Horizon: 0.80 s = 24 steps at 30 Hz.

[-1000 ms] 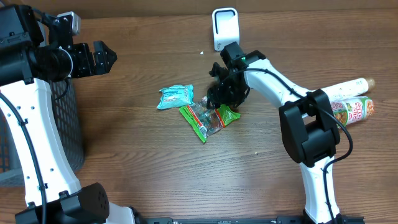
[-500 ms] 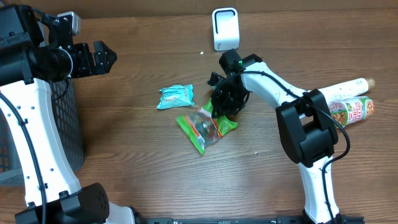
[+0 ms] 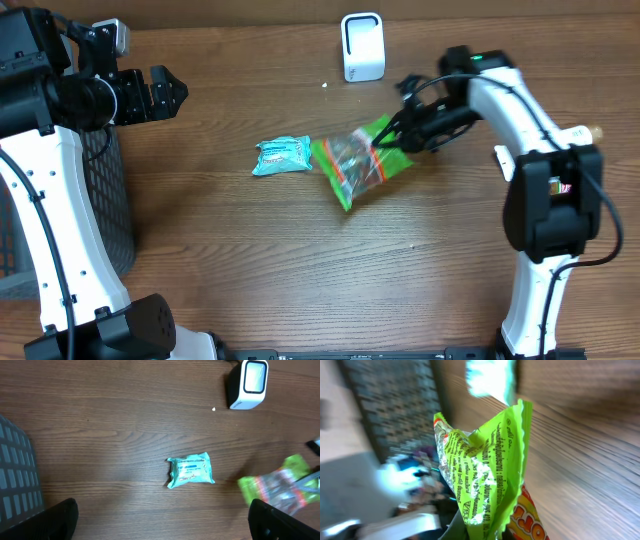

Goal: Scan the item barcode
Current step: 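Hold the green snack bag in front of the scanner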

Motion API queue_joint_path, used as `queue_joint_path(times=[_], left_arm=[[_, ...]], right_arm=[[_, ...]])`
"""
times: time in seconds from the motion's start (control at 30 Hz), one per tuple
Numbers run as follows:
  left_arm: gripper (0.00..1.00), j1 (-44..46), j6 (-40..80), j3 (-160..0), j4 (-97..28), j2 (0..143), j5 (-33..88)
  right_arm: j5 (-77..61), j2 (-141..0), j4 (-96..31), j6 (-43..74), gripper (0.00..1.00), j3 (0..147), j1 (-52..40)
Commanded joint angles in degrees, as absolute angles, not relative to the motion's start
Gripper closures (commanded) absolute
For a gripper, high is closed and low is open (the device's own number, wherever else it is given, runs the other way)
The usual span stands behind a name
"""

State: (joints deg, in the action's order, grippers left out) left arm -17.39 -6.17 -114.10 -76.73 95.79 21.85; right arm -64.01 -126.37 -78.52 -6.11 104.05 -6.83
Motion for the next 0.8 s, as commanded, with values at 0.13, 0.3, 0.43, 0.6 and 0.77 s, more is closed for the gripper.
queue_joint_path(times=[0.13, 0.3, 0.43, 0.6, 0.77], left_arm=[[0.00, -17.69, -6.00, -114.69, -76.64, 95.57, 21.65], [0.00, -17.69, -6.00, -114.69, -76.64, 95.57, 21.65], [0.00, -17.69, -6.00, -114.69, -76.64, 95.57, 21.65], [0.00, -17.69, -6.00, -114.69, -76.64, 95.57, 21.65], [0.00, -17.69, -6.00, -114.69, -76.64, 95.57, 21.65]], right_arm=[[-88.33, -123.76, -78.78, -7.95, 0.96, 105.62, -0.12], [-89.93, -123.74, -78.91, -7.73, 0.96, 105.91, 1.96], [-89.91, -123.42, -78.56, -7.79, 0.96, 106.76, 1.96], [-89.82, -123.35, -76.53, -7.14, 0.96, 114.30, 2.00], [-72.03, -123.31, -64.69, 13.32, 0.96, 126.91, 0.47]])
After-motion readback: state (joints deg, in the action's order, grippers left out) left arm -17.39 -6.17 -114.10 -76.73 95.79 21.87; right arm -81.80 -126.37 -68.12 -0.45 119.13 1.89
